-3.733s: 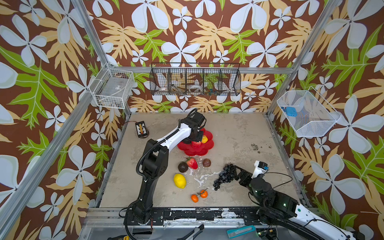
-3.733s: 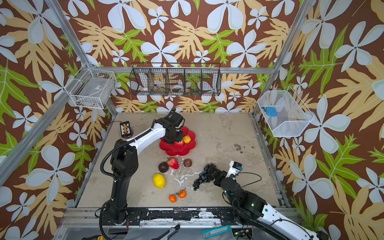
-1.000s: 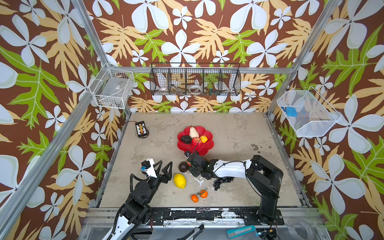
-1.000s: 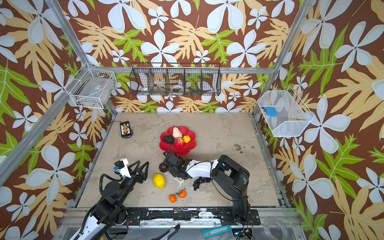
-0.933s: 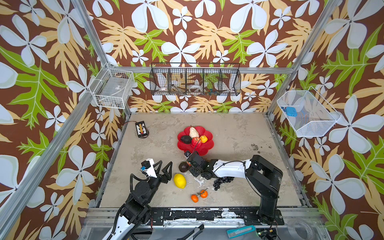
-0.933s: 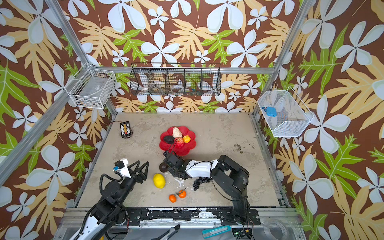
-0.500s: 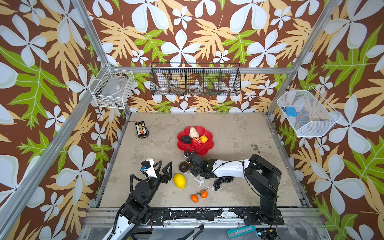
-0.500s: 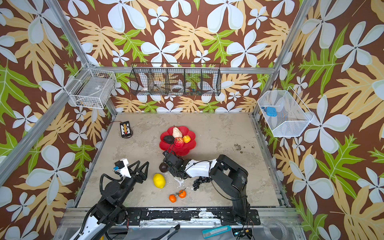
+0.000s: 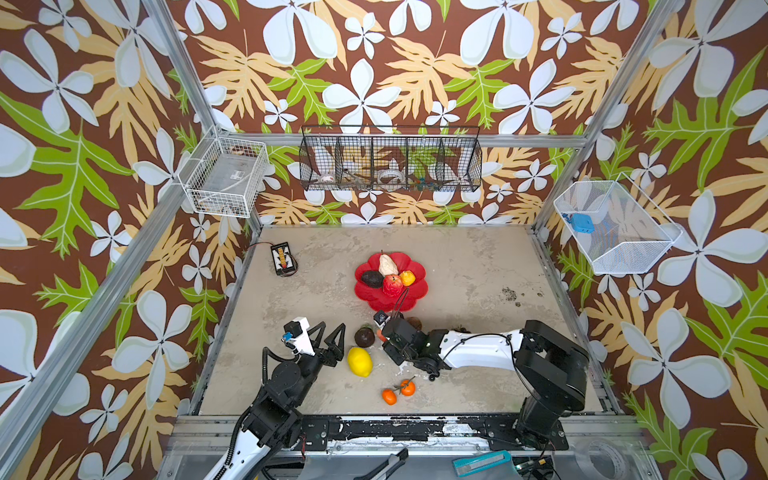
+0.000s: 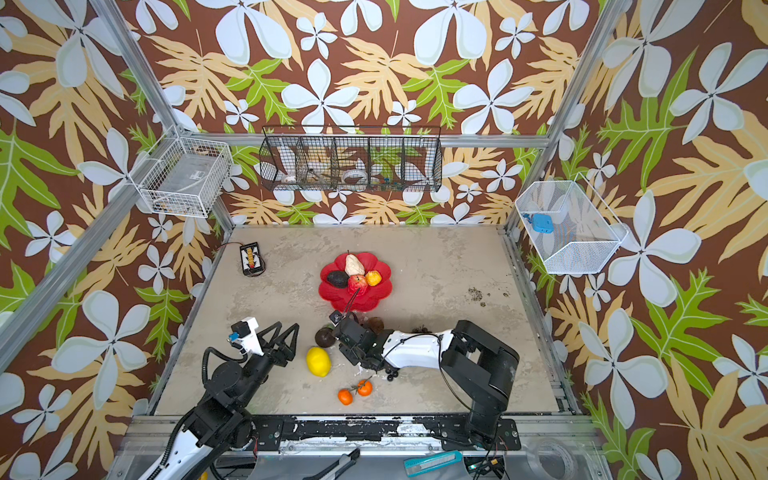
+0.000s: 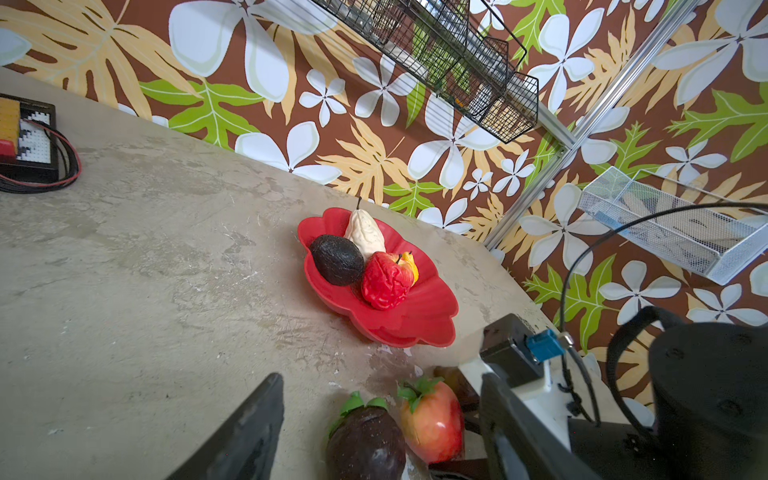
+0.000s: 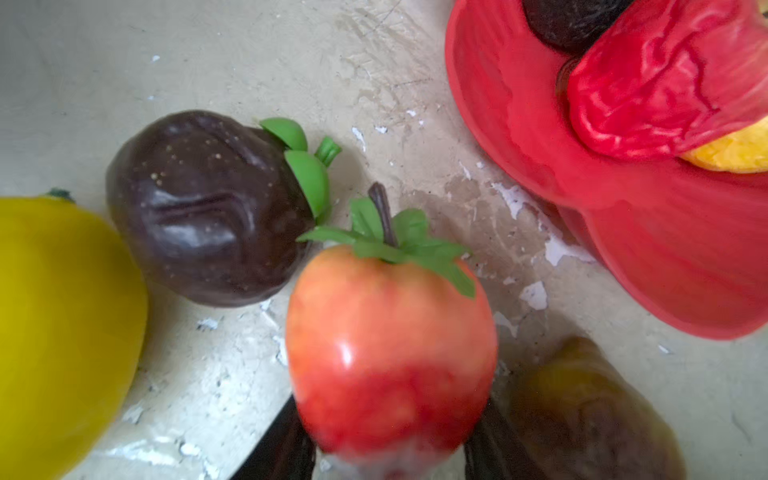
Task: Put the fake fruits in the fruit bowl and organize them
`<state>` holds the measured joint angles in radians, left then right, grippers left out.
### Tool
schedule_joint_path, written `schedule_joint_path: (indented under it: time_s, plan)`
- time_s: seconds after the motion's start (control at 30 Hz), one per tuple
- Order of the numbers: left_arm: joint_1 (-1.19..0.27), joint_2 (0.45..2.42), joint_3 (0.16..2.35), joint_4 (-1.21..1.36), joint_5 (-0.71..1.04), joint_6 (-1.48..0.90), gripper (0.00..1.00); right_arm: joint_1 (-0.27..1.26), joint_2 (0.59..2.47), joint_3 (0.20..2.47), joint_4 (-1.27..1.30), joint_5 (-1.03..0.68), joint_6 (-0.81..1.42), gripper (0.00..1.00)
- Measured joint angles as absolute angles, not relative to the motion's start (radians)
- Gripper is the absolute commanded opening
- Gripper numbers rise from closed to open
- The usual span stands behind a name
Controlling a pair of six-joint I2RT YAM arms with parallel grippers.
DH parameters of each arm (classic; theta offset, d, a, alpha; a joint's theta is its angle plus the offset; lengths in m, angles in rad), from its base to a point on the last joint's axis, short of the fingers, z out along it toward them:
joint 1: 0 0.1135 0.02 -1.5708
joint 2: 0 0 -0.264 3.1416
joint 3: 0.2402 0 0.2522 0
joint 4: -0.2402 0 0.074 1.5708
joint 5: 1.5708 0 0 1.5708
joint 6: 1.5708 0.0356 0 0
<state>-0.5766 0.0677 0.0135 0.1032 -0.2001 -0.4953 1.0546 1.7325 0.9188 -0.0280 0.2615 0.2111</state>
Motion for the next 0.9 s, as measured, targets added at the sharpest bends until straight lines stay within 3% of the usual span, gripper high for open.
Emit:
schedule_joint_path:
  time_s: [0.57, 0.8, 0.9]
  plan:
    - [-0.577, 0.561, 0.091, 0.352, 0.087, -0.653, 0.72, 1.087, 1.468, 0.739, -0.004, 0.318, 0.271, 0.49]
    - [-0.577, 0.782, 0.236, 0.365, 0.275, -0.683, 0.56, 1.102, 1.390, 0.675, 0.007, 0.337, 0.281, 0.49]
    - [-0.582, 0.833, 0.284, 0.349, 0.328, -0.685, 0.54, 1.121, 1.372, 0.666, 0.014, 0.348, 0.281, 0.49]
